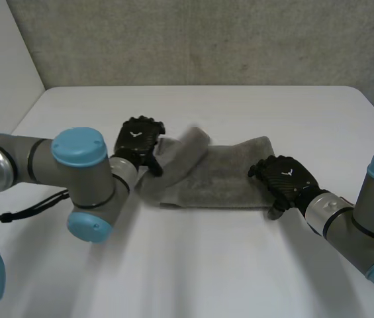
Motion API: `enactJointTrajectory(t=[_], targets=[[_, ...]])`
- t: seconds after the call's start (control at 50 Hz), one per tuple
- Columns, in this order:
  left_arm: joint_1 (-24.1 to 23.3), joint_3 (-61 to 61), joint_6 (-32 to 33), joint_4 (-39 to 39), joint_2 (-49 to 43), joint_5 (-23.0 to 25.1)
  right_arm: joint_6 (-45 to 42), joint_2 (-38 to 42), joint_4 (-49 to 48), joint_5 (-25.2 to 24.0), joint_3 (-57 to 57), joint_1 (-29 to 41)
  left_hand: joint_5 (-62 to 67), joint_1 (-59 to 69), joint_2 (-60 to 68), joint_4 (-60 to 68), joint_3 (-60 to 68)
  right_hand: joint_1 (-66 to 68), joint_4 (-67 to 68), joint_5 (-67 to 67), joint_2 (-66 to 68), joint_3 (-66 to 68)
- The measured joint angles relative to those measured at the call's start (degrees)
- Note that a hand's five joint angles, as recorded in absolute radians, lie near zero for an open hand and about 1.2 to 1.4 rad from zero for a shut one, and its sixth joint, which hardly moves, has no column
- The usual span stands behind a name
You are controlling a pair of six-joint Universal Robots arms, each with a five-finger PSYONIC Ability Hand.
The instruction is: Fold the towel.
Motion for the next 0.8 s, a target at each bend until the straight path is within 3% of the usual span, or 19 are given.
enactJointTrajectory(t=[0.26, 0.4, 0.54, 0.8], targets=[[2.47, -3.02, -0.01, -0.46, -0.79, 0.18, -0.38, -0.60, -1.11, -0.09, 1.81, -0.63, 0.00, 0.00, 0.00, 0.00, 0.00, 1.77, 0.00, 1.39, 0.66, 0.00], [2.35, -5.59, -0.10, -0.58, 3.47, 0.15, -1.89, -0.70, -2.48, -0.19, 2.90, -1.46, 0.00, 0.00, 0.00, 0.00, 0.00, 18.97, 0.00, 16.69, 18.72, 0.00], [2.28, -9.87, -0.35, -0.48, 10.05, 0.31, -5.09, -0.70, -3.23, -0.25, 3.25, -3.20, -0.02, 0.00, 0.00, 0.00, 0.00, 48.63, 0.00, 50.05, 50.60, 0.00], [3.82, -16.50, -0.51, -0.19, 16.26, 0.37, -8.53, -0.69, -2.30, -2.41, 3.82, -7.81, -0.08, 0.00, 0.00, 0.00, 0.00, 49.80, 0.00, 51.34, 51.41, 0.00]])
